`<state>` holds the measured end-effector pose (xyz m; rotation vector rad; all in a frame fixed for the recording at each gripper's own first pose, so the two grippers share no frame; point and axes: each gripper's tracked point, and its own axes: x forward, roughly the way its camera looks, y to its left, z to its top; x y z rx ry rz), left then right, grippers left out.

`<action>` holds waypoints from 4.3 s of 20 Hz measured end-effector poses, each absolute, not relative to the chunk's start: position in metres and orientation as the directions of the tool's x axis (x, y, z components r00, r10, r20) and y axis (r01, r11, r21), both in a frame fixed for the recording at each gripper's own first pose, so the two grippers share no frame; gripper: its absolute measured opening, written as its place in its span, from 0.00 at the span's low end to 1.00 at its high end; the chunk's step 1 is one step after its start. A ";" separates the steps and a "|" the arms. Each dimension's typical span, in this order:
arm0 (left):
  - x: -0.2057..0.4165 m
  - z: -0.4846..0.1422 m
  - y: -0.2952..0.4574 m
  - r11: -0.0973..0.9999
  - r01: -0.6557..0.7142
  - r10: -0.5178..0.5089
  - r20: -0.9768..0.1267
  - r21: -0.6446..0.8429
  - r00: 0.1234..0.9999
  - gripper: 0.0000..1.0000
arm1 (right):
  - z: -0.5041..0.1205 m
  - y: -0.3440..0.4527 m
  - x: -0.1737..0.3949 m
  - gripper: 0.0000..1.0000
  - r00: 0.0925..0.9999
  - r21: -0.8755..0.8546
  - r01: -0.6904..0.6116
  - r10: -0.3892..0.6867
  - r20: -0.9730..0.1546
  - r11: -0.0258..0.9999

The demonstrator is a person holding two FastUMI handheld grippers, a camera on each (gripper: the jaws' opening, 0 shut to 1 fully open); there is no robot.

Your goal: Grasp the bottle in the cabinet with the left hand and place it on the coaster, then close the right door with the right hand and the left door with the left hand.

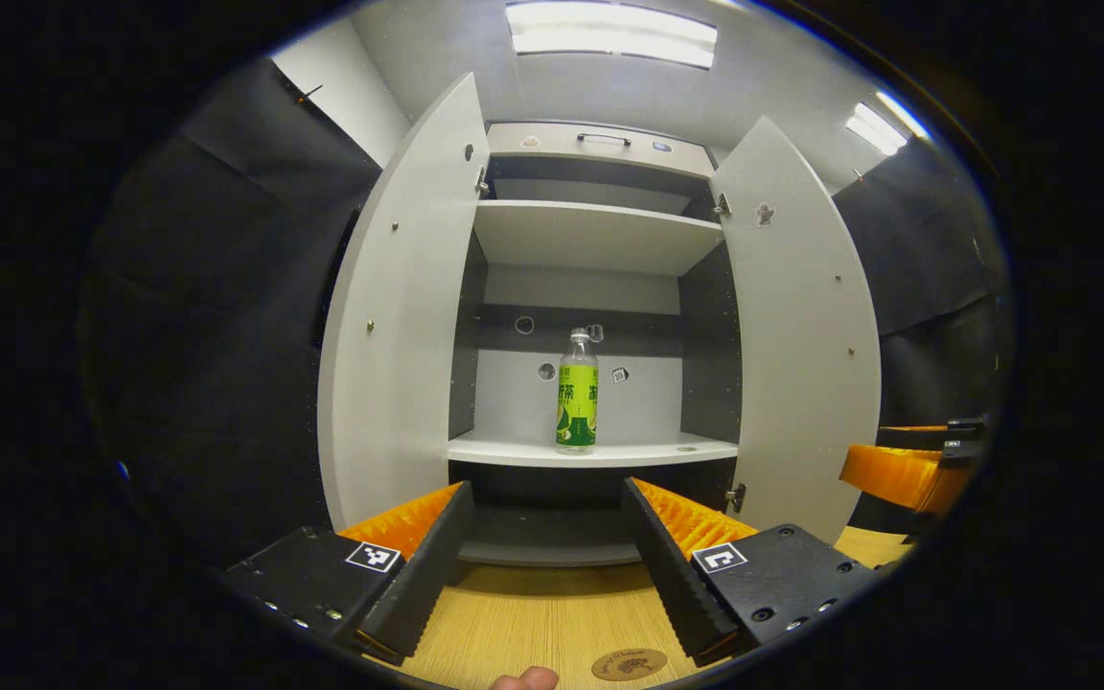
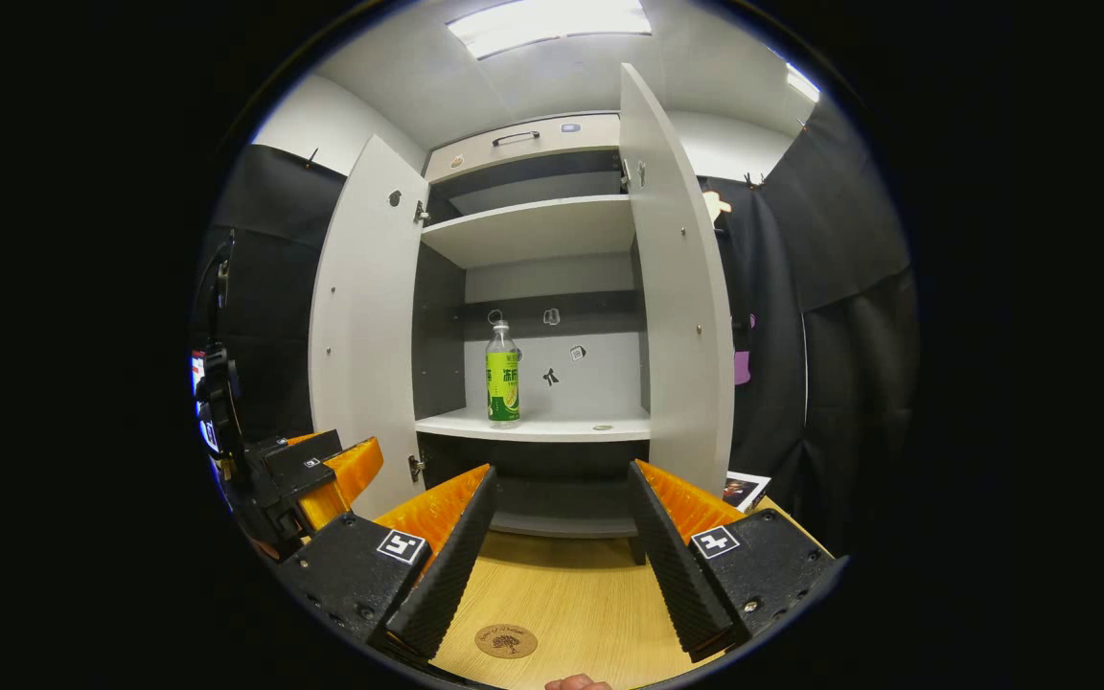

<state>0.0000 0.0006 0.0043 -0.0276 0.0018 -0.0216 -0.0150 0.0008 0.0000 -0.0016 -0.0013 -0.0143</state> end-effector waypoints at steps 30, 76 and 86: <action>0.277 0.037 -0.042 0.983 0.183 -0.183 -0.003 -0.001 0.983 0.95 | 0.008 -0.029 -0.015 0.83 0.990 0.023 0.144 -0.144 -0.007 0.989; 0.139 -0.024 -0.093 0.936 0.346 -0.349 -0.050 -0.066 0.936 0.73 | 0.033 -0.015 -0.004 0.83 0.999 0.003 0.040 -0.040 0.008 0.999; 0.076 -0.131 -0.108 0.941 0.324 -0.331 -0.069 -0.098 0.941 0.73 | 0.045 -0.018 -0.005 0.83 0.999 -0.008 0.032 -0.032 0.006 0.999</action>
